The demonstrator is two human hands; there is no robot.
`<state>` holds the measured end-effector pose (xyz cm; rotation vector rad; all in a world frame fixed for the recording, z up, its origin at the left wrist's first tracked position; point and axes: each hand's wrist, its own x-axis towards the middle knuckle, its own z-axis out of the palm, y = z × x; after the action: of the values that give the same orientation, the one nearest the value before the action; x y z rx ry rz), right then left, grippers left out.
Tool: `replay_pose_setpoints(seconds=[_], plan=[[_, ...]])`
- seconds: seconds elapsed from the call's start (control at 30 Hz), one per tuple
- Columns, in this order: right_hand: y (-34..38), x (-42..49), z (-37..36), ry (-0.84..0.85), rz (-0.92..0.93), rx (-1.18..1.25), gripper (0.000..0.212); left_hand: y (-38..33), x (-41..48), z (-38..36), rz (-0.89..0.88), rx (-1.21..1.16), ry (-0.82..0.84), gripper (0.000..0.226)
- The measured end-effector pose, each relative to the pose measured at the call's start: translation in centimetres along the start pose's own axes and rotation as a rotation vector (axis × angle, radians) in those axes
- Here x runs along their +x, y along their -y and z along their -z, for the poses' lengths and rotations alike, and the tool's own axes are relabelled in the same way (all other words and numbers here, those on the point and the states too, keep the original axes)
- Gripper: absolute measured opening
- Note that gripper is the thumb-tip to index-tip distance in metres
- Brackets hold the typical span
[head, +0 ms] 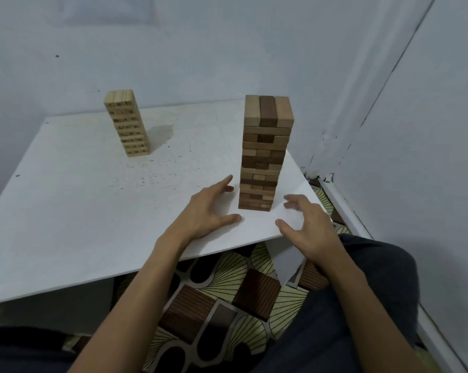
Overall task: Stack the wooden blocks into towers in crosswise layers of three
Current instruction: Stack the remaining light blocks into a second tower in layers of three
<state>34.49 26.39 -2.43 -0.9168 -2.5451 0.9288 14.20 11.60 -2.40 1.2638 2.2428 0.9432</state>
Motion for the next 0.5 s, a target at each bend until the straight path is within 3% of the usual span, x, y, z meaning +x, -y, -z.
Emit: replay_pose_setpoints(seconds=[0.1, 0.17, 0.5], plan=[[-0.1, 1.3, 0.1, 0.048, -0.029, 0.028, 0.096, -0.2, 1.0, 0.1, -0.009, -0.006, 0.015, 0.097], [-0.2, 2.3, 0.1, 0.074, -0.020, 0.039, 0.110, -0.6, 1.6, 0.2, -0.005, -0.002, 0.019, 0.098], [-0.9, 6.4, 0.9, 0.207, 0.110, 0.071, 0.126, -0.5, 3.7, -0.1, -0.031, -0.036, 0.111, 0.106]])
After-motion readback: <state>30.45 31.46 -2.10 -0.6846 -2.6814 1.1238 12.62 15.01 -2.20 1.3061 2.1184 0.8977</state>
